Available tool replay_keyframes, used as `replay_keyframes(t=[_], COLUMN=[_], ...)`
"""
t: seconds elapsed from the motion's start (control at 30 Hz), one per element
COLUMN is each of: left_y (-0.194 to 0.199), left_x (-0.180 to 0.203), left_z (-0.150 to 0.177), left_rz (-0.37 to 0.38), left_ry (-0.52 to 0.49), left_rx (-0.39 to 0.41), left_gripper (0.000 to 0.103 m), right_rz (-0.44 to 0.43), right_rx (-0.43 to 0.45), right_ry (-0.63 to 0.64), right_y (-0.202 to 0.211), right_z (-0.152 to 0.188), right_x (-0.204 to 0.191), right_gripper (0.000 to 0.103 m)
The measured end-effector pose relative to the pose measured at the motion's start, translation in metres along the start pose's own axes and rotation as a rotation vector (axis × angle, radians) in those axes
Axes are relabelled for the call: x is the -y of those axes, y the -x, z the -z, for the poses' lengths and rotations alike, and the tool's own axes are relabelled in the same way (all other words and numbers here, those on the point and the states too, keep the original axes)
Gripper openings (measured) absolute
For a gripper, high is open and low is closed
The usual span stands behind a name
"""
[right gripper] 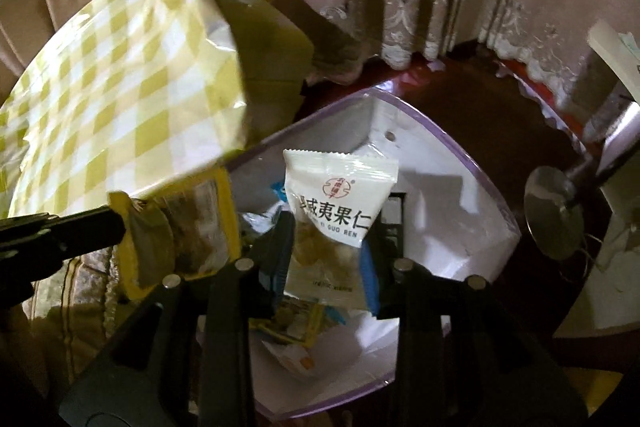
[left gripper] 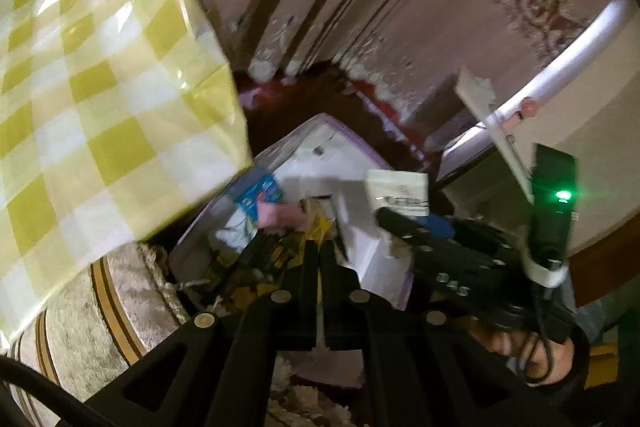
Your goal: Organize snacks
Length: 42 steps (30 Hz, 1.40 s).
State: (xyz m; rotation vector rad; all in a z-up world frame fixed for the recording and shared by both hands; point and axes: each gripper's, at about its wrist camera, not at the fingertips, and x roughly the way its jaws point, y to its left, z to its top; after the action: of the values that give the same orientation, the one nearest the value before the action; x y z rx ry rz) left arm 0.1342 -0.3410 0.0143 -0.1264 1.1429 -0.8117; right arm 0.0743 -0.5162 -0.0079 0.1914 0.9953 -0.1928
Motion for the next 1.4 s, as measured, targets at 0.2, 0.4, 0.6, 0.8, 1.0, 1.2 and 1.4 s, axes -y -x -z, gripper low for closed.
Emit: replay_keyframes(t=[0.2, 0.4, 0.6, 0.8, 1.0, 1.2, 1.4], left_y=[0.003, 0.014, 0.039, 0.057, 0.047, 0.039, 0.034], left_x=[-0.014, -0.018, -0.024, -0.025, -0.022, -0.015, -0.012], left_z=[0.003, 0.016, 0.049, 0.071, 0.069, 0.069, 0.067], left_rz=[-0.017, -0.027, -0.018, -0.031, -0.093, -0.115, -0.136], left_ry=[0.076, 0.113, 0.199, 0.235, 0.224, 0.197, 0.189], left_rx=[-0.009, 0.003, 0.038, 0.067, 0.025, 0.01, -0.004], left_gripper=[0.038, 0.06, 0.08, 0.083, 0.087, 0.098, 0.102], right_rz=[0.01, 0.05, 0.108, 0.146, 0.16, 0.165, 0.165], right_rx=[0.002, 0.019, 0.035, 0.038, 0.042, 0.04, 0.032], right_ry=[-0.009, 0.0, 0.013, 0.029, 0.034, 0.032, 0.028], right_y=[0.004, 0.012, 0.023, 0.034, 0.043, 0.045, 0.044], right_z=[0.006, 0.008, 0.011, 0.018, 0.023, 0.023, 0.023], right_x=[0.001, -0.003, -0.003, -0.008, -0.011, -0.01, -0.007], right_gripper=[0.039, 0.055, 0.064, 0.065, 0.065, 0.065, 0.065])
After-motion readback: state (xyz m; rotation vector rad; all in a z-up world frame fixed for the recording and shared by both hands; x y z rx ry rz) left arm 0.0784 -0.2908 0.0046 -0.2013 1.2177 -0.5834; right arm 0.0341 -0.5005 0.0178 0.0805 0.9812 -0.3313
